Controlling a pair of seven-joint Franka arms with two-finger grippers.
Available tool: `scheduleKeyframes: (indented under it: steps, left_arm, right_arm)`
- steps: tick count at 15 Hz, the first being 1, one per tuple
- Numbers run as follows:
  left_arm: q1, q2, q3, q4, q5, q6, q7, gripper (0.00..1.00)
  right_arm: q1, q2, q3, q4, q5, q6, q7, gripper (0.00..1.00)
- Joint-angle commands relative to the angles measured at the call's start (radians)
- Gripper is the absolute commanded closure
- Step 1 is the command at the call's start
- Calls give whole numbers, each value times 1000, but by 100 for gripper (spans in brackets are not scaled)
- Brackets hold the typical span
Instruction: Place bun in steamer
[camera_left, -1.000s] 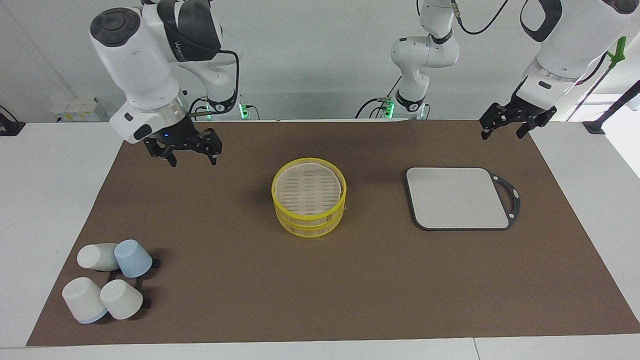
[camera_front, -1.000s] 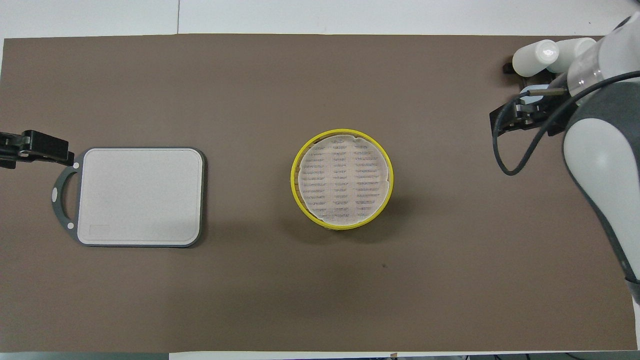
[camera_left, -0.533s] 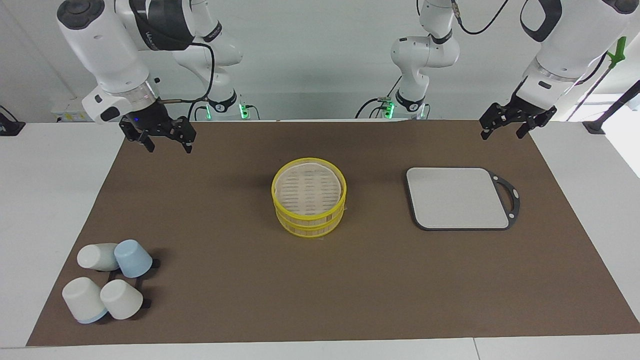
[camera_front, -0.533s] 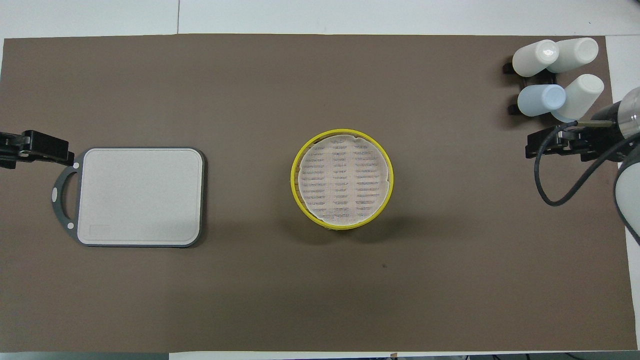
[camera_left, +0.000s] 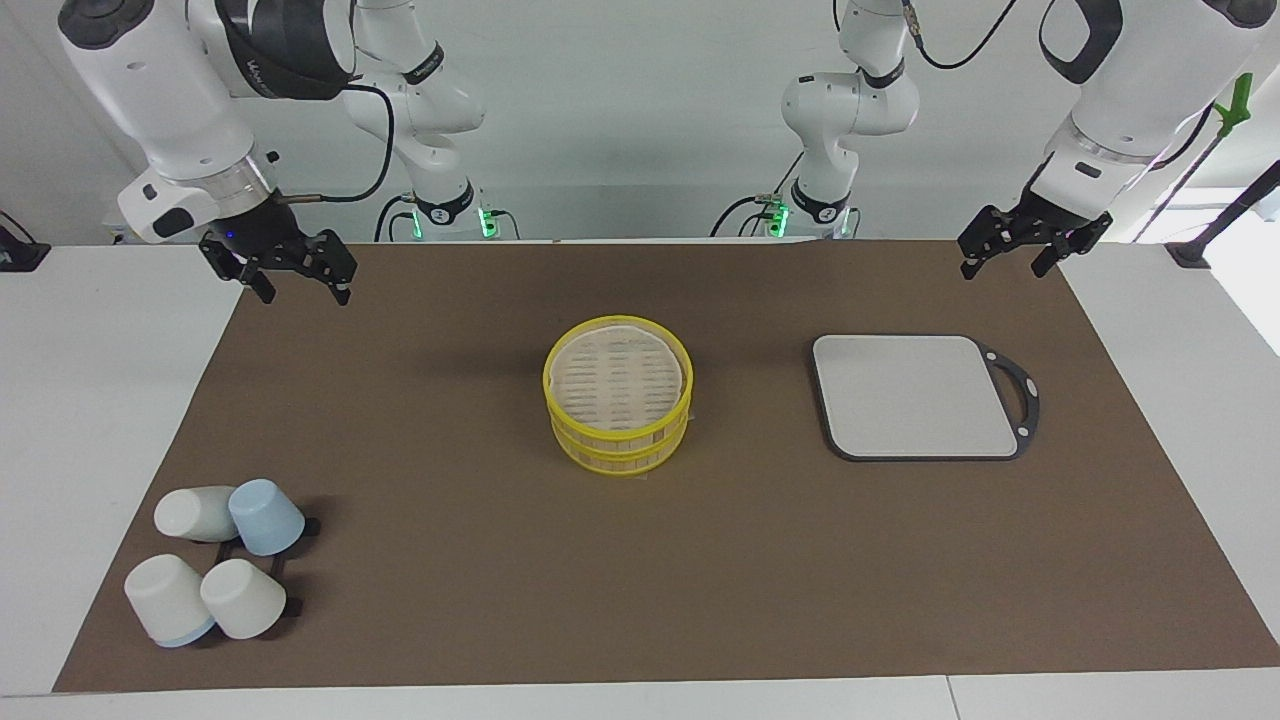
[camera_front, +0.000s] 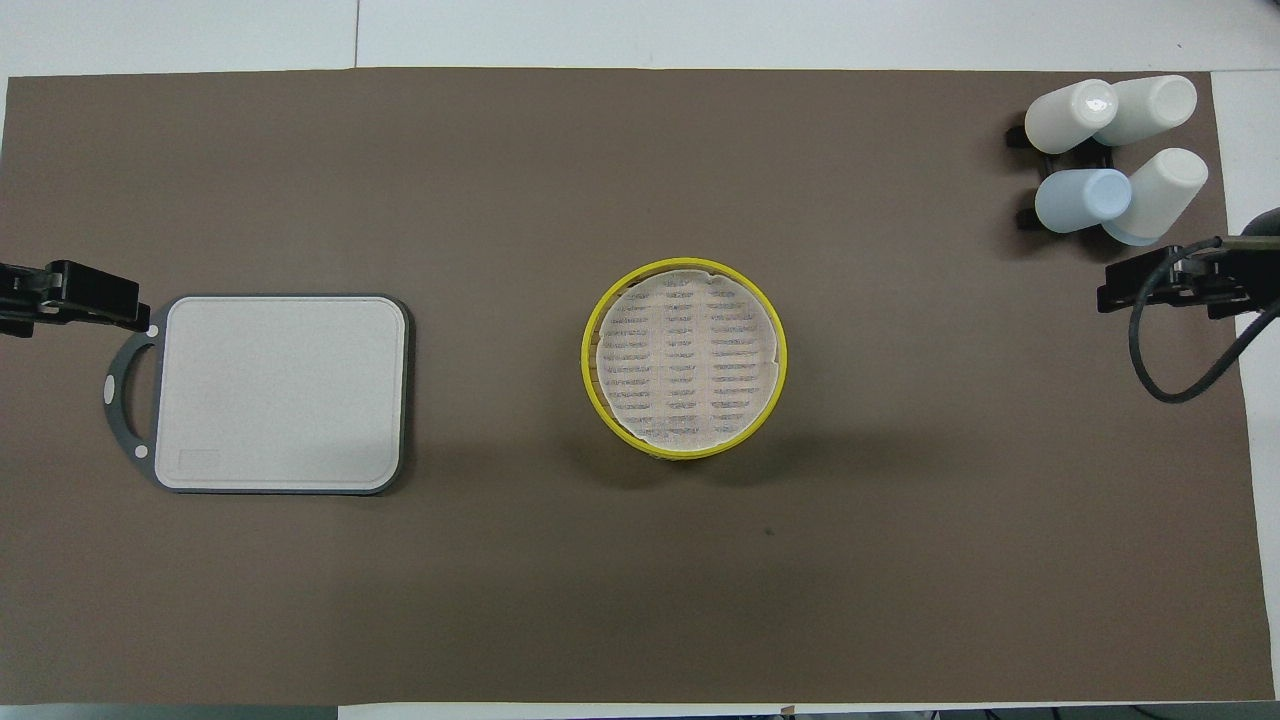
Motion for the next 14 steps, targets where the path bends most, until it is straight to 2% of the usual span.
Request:
scheduleKeyframes:
  steps: [1, 8, 14]
  left_arm:
    - [-16, -33, 7, -39, 16, 23, 7, 0]
    - [-18, -33, 7, -39, 16, 23, 7, 0]
    - [-19, -33, 5, -37, 16, 23, 6, 0]
  right_arm:
    - [-19, 9, 13, 18, 13, -20, -24, 0]
    - [-19, 9, 13, 18, -54, -19, -72, 0]
    - [-16, 6, 13, 9, -53, -23, -75, 0]
